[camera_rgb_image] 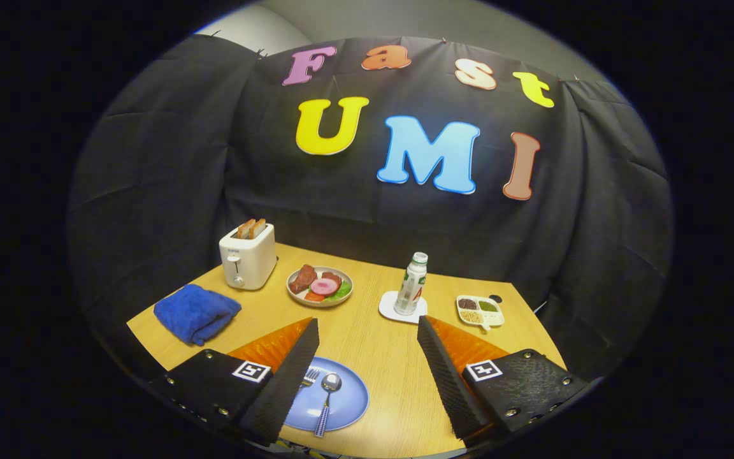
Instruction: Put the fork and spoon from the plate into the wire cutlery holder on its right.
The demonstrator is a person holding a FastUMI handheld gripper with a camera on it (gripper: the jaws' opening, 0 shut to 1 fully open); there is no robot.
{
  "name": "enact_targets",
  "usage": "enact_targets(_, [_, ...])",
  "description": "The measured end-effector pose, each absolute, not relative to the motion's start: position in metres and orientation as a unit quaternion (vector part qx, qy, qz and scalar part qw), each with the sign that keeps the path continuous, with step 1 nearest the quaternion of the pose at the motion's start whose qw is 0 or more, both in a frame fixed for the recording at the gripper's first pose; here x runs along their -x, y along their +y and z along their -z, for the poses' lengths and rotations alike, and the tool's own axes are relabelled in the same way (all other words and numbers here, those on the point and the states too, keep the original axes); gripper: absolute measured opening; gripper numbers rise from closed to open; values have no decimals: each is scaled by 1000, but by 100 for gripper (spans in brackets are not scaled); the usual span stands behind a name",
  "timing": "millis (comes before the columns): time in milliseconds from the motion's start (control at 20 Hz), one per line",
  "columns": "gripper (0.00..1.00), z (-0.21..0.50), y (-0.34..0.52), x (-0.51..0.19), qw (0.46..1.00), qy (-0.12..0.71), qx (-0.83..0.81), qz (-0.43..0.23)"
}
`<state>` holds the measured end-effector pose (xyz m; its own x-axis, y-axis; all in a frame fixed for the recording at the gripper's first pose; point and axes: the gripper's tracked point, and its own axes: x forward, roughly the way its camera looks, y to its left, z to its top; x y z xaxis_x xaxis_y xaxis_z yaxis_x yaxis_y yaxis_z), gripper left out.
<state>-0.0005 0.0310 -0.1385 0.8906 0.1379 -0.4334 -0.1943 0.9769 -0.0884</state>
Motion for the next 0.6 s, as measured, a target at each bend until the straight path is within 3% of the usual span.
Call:
enact_targets(300, [96,230,54,31,909,385,87,-134])
enact_targets(600, [96,285,58,51,859,471,128,-156])
